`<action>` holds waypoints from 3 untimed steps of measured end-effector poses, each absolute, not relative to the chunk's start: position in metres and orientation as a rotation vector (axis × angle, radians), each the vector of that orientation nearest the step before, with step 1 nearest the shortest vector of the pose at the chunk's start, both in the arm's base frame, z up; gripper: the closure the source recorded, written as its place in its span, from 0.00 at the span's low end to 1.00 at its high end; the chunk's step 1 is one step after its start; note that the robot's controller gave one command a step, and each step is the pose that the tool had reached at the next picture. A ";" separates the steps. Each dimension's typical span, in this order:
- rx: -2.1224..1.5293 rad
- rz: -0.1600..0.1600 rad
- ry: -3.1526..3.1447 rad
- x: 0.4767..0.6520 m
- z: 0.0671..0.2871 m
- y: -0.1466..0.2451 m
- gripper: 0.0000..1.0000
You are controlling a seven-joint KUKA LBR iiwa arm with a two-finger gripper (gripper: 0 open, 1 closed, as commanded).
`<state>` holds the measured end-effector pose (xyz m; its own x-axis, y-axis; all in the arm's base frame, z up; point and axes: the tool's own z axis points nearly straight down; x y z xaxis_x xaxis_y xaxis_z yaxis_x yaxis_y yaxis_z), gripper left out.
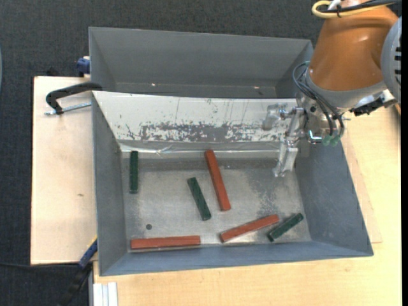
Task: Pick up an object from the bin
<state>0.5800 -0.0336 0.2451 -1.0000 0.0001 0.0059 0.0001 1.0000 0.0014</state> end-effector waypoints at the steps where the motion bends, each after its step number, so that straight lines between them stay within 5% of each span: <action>1: 0.000 -0.002 -3.141 0.581 0.248 -0.034 0.00; 2: 0.013 0.000 -3.148 0.566 0.201 -0.003 0.00; 3: 0.110 -0.005 -3.142 0.549 0.162 -0.039 0.00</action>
Offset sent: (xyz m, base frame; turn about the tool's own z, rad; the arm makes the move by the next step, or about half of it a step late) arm -0.0213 0.0404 -0.0623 -0.0123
